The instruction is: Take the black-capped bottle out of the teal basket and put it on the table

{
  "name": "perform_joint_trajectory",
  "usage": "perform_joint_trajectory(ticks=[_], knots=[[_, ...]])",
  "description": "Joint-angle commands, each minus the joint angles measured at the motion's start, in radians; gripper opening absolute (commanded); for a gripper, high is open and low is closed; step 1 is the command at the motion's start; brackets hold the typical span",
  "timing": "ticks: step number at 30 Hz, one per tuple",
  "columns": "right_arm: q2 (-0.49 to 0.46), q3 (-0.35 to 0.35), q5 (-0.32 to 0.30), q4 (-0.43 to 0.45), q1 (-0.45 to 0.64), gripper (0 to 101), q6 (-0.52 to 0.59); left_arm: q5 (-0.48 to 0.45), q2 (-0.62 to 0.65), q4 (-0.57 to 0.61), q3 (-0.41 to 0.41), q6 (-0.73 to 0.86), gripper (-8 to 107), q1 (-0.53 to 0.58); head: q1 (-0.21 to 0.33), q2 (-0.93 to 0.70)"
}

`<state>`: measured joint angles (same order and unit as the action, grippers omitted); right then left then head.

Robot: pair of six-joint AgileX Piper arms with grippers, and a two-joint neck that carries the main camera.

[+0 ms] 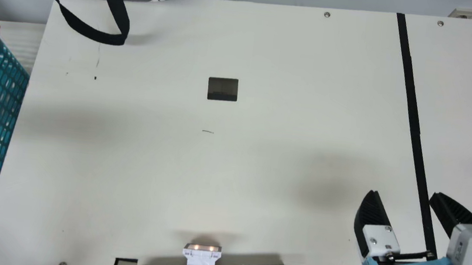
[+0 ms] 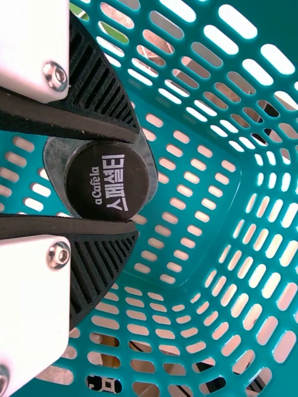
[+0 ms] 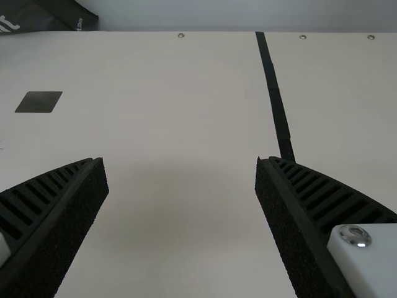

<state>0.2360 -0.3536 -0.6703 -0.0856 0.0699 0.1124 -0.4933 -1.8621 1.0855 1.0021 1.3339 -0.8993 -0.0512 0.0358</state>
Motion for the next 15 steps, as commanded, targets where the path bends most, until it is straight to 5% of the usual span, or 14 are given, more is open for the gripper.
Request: perform_joint_trajectory(ticks=[1,15], knots=[[0.0,0.0,0.0,0.0,0.0,91,0.0,-0.002,0.004,-0.002,-0.002,-0.001,0,0.001,0.004,-0.008],[0.0,0.0,-0.001,0.0,0.0,91,0.0,-0.03,0.078,-0.041,0.017,-0.048,0,0.011,0.004,-0.008]])
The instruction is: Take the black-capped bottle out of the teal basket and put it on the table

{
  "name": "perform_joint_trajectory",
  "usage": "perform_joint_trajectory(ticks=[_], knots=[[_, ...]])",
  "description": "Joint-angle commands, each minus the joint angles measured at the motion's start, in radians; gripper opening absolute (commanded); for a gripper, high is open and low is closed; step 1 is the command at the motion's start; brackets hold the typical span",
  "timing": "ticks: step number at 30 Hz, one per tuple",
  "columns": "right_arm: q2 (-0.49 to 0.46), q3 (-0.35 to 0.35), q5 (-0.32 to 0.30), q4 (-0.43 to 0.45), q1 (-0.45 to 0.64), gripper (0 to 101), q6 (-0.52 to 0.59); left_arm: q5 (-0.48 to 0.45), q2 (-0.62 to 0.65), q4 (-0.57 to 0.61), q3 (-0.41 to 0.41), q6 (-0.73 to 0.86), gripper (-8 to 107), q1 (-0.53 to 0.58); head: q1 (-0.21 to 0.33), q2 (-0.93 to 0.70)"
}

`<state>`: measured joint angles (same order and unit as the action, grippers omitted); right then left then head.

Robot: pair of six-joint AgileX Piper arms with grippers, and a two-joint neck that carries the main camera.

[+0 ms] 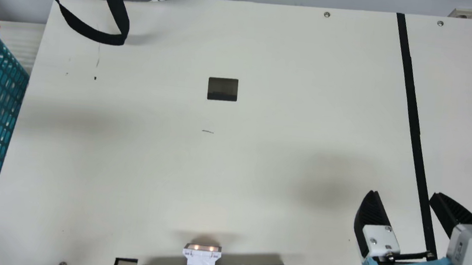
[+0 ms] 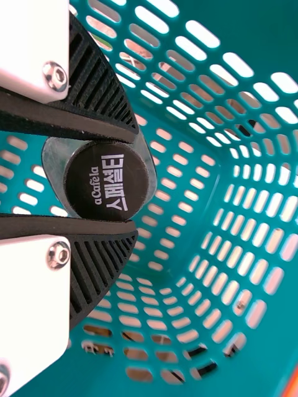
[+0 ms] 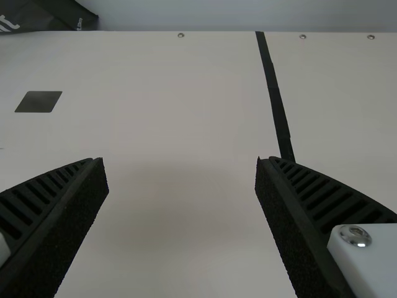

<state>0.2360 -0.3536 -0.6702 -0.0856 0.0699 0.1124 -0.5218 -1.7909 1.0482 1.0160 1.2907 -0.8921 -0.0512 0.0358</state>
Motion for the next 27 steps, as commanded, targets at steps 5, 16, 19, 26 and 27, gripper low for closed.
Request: perform_joint_trajectory(ticks=[5,16,19,26,27], knots=[[0.0,0.0,-0.001,0.0,0.0,91,0.0,-0.023,0.049,-0.026,0.019,-0.037,0,0.014,0.004,-0.008],[0.0,0.0,-0.001,0.0,0.0,91,0.0,-0.071,0.136,-0.074,0.059,-0.118,0,0.052,0.004,-0.008],[0.0,0.0,-0.001,0.0,0.0,91,0.0,-0.083,0.157,-0.091,0.075,-0.145,0,0.064,0.004,-0.008],[0.0,0.0,-0.001,0.0,0.0,91,0.0,-0.104,0.205,-0.131,0.106,-0.207,0,0.091,0.004,-0.008],[0.0,0.0,0.0,0.0,0.0,91,0.0,-0.107,0.212,-0.137,0.109,-0.217,0,0.096,0.004,-0.008]])
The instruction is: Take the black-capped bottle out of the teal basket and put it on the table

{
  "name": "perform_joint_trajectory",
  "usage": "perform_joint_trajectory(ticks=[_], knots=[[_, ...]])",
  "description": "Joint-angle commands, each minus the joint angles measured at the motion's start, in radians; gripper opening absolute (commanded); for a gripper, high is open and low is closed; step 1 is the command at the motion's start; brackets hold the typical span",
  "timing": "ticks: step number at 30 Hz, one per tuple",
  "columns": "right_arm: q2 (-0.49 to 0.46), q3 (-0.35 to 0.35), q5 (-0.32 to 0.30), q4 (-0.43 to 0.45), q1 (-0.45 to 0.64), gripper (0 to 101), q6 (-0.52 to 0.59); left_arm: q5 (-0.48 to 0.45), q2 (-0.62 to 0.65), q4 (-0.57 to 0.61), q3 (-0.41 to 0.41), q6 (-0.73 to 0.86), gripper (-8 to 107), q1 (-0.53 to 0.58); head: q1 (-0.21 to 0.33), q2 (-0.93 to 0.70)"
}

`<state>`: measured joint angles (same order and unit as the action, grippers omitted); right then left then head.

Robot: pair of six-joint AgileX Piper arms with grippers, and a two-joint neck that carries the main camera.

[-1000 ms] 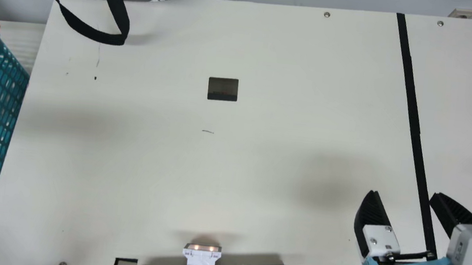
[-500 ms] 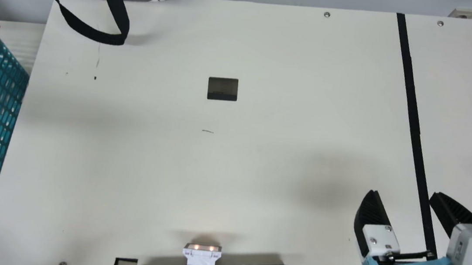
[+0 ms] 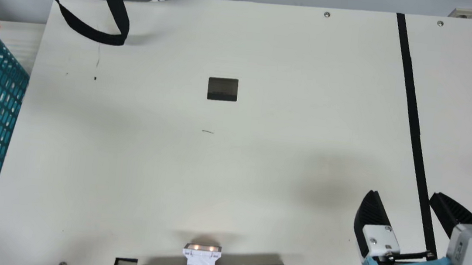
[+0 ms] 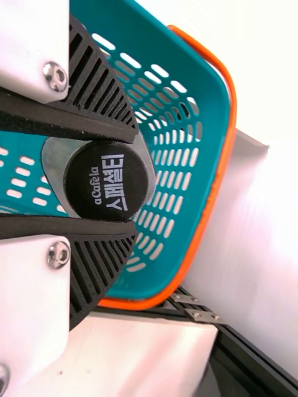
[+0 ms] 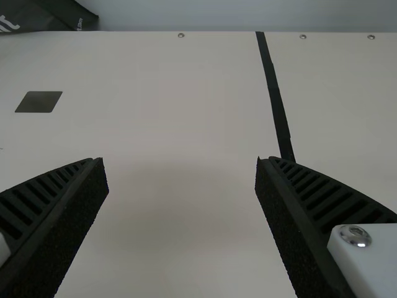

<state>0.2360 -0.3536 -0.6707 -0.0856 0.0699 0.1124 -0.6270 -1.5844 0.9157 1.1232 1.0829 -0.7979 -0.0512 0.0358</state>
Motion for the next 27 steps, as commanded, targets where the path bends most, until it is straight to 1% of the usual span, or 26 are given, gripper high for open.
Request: perform_joint_trajectory(ticks=[1,13,27], knots=[[0.0,0.0,0.0,0.0,0.0,91,0.0,-0.003,0.013,-0.011,0.003,-0.02,0,0.006,0.004,-0.008],[0.0,0.0,0.0,0.0,0.0,91,0.0,-0.041,0.134,-0.085,-0.002,-0.145,0,0.084,0.004,-0.008],[0.0,0.0,0.0,0.001,0.0,91,0.0,-0.059,0.272,-0.135,-0.02,-0.236,0,0.2,0.004,-0.008]])
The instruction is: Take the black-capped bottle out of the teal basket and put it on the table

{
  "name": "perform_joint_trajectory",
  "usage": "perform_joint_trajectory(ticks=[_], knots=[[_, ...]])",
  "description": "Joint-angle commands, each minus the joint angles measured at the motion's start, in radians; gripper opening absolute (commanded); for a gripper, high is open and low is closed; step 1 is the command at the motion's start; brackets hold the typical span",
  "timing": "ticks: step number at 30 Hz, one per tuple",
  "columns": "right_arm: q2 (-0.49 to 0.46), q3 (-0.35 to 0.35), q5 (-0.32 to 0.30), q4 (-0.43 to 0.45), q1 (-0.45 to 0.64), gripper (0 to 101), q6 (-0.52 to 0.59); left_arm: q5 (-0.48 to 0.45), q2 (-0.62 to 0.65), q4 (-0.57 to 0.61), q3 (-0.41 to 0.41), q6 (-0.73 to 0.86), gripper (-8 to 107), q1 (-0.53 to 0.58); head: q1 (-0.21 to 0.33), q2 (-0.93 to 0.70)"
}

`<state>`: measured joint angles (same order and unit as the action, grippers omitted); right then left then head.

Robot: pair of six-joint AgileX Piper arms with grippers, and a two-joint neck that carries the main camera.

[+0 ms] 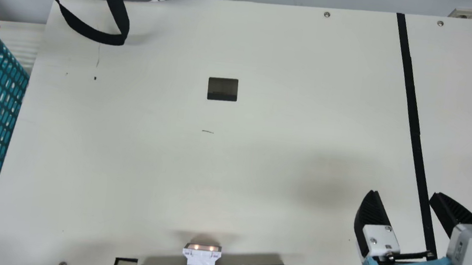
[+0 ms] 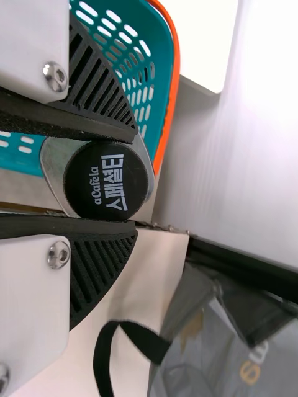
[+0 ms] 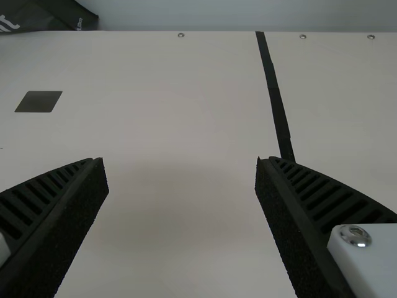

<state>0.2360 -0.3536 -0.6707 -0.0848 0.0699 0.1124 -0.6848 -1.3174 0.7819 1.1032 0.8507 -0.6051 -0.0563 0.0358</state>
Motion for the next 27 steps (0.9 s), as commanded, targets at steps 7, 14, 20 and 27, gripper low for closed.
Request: perform_joint_trajectory(ticks=[7,14,20,27], knots=[[0.0,0.0,0.0,0.0,0.0,91,0.0,-0.007,0.049,-0.022,-0.011,-0.053,0,0.076,0.009,-0.008],[0.0,0.0,0.0,0.0,0.0,91,0.0,-0.012,0.074,-0.045,-0.023,-0.11,0,0.157,0.009,-0.008],[0.0,0.0,0.0,0.0,0.0,91,0.0,-0.014,0.085,-0.063,-0.03,-0.163,0,0.232,0.009,-0.008],[0.0,0.0,0.0,0.0,0.0,91,0.0,0.0,0.089,-0.095,-0.028,-0.217,0,0.324,0.009,-0.008]])
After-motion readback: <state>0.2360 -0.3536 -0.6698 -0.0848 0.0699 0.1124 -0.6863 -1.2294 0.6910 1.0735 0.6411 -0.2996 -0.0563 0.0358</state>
